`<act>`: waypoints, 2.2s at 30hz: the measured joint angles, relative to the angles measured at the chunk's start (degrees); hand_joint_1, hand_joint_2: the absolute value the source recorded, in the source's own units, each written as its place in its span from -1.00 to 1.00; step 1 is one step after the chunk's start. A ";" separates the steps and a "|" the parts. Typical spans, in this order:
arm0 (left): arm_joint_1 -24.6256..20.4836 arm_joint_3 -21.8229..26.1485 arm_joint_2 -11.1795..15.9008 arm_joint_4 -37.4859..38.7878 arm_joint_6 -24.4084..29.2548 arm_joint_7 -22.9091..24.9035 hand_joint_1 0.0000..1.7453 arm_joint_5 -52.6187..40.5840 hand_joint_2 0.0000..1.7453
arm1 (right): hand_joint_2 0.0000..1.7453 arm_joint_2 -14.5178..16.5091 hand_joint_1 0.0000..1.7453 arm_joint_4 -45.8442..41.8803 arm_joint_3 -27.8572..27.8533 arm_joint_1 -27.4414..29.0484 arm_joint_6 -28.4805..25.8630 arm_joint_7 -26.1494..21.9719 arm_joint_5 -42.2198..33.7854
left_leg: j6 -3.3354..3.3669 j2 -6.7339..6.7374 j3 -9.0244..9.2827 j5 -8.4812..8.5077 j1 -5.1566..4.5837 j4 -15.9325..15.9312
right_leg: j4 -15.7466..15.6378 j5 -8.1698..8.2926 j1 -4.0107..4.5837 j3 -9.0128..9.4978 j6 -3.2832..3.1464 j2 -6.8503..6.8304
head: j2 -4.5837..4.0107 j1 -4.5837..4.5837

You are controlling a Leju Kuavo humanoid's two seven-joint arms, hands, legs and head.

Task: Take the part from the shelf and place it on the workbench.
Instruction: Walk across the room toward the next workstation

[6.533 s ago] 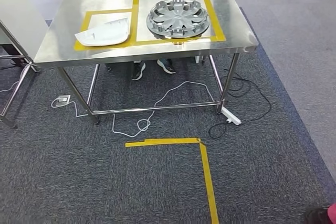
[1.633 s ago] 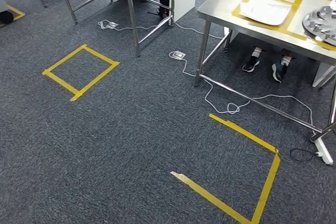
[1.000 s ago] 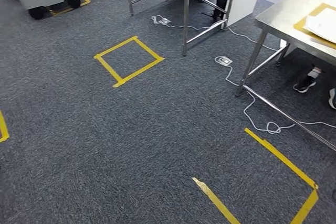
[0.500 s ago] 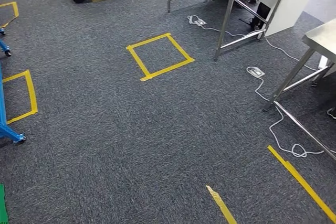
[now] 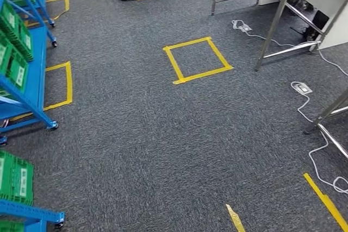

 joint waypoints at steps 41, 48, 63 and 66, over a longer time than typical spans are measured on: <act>1.20 0.61 1.54 0.21 -0.78 0.23 -1.00 1.11 -1.00 | -1.00 1.50 -1.00 1.31 6.79 0.35 -5.38 2.75 -3.26 | 2.62 4.86 6.27 6.79 -1.88 -12.76 | 1.04 -2.20 0.95 1.41 0.92 -7.48 | 0.00 -0.21; 0.82 1.18 0.72 0.21 -1.08 -0.18 -1.00 -0.18 -1.00 | -1.00 1.06 -1.00 1.84 7.28 0.53 -5.91 3.00 -3.36 | 3.17 -0.69 6.67 7.68 -0.94 -13.97 | 16.84 -7.69 0.31 -7.10 2.31 0.73 | 0.00 0.26; 0.44 2.87 -0.20 0.21 -1.98 -0.87 -1.00 -1.76 -1.00 | -1.00 0.69 -1.00 2.26 8.30 1.20 -7.83 2.95 -3.99 | 0.16 0.39 -2.32 -0.38 -0.47 4.62 | 1.55 -1.27 0.29 -0.61 -0.18 -1.76 | 0.00 -0.33; 0.61 2.92 -0.20 0.19 -2.04 -0.87 -1.00 -1.77 -1.00 | -1.00 0.68 -1.00 2.26 8.62 1.18 -8.02 2.95 -4.08 | 1.46 2.38 2.02 4.87 -1.10 -3.83 | 1.48 -2.00 0.67 0.32 -0.21 -4.06 | 0.00 -0.31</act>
